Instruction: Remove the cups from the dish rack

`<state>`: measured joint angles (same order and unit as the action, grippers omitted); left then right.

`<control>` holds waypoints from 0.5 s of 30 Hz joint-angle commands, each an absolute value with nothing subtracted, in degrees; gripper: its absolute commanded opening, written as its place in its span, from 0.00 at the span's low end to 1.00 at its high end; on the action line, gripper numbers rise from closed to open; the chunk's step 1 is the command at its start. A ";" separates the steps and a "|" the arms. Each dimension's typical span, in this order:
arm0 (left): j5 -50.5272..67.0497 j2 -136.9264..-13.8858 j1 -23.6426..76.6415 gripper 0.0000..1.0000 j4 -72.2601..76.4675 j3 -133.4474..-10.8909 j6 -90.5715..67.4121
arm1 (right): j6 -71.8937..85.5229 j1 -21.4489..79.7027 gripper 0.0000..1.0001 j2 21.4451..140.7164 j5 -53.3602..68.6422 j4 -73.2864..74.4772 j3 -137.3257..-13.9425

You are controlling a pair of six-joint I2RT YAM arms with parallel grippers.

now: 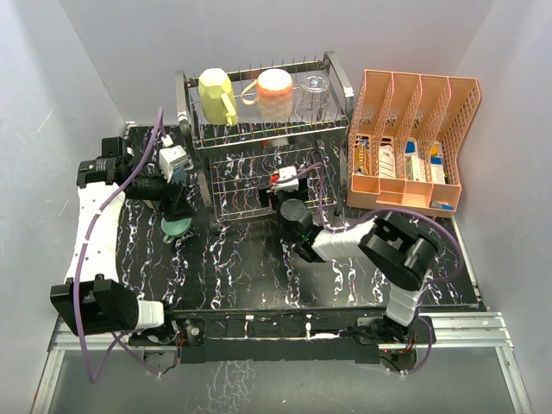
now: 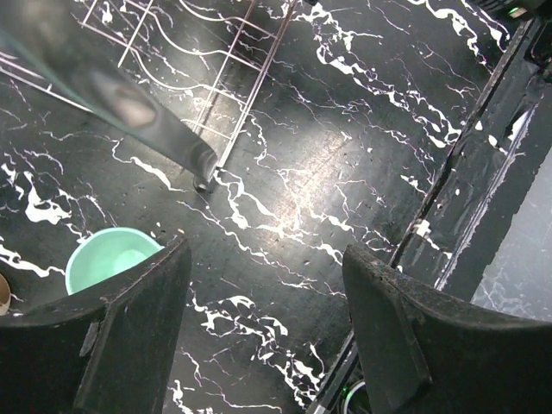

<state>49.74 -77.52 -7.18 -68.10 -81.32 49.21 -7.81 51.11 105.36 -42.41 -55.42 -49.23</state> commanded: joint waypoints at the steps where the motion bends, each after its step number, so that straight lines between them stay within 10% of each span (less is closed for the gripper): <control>1: 51.55 -72.80 -5.02 0.69 -67.33 -78.75 51.62 | 1.43 52.72 0.25 95.93 -45.20 -54.68 -47.42; 15: 43.49 -59.92 9.65 0.68 -44.54 -66.26 47.29 | 52.44 55.77 0.26 72.51 -33.52 -16.83 -46.76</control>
<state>44.99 -64.38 6.39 -53.52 -68.01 48.21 28.73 55.79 79.92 -40.49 -28.71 -47.03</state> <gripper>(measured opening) 0.683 0.775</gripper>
